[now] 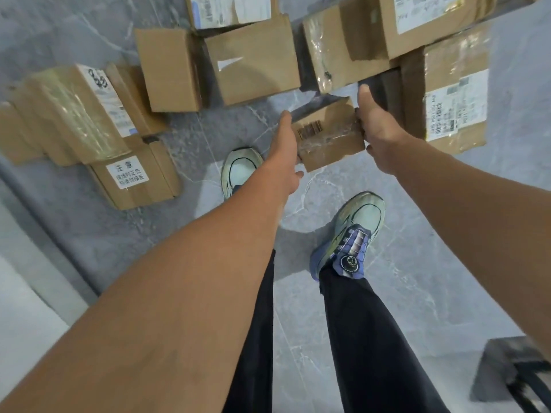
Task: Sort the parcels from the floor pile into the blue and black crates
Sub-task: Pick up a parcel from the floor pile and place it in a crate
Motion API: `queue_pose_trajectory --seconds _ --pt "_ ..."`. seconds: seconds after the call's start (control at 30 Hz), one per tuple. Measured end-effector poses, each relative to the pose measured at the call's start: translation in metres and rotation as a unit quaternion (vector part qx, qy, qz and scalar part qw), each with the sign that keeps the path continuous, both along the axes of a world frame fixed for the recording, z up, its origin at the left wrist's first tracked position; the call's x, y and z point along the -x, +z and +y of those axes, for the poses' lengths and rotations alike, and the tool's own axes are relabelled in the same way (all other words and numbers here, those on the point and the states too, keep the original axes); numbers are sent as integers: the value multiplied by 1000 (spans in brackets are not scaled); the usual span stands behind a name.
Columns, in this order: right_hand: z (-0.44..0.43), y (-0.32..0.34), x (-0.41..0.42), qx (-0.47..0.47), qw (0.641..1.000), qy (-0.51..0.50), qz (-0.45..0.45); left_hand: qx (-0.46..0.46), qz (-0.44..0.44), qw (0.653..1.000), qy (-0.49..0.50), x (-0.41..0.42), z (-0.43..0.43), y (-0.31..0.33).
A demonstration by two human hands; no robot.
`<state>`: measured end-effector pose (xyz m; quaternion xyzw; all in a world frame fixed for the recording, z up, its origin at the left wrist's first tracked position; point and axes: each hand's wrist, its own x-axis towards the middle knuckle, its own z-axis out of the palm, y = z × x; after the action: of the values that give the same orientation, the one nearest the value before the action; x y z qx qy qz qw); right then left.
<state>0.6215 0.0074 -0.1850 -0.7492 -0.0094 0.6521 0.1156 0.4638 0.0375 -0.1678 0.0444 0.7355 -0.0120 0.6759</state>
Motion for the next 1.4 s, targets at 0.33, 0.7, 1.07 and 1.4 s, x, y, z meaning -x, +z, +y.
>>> queue_pose_trajectory --seconds 0.33,0.7,1.07,1.4 --pt "-15 93 0 -77 995 -29 52 -16 -25 998 46 26 7 94" --pt "-3 302 -21 -224 969 -87 56 -140 -87 986 -39 -4 30 285" --pt "-20 553 -57 -358 925 -125 16 -272 -229 915 -192 -49 56 545" --pt "-42 717 -39 -419 869 -236 -116 -328 -330 825 -320 -72 74 703"
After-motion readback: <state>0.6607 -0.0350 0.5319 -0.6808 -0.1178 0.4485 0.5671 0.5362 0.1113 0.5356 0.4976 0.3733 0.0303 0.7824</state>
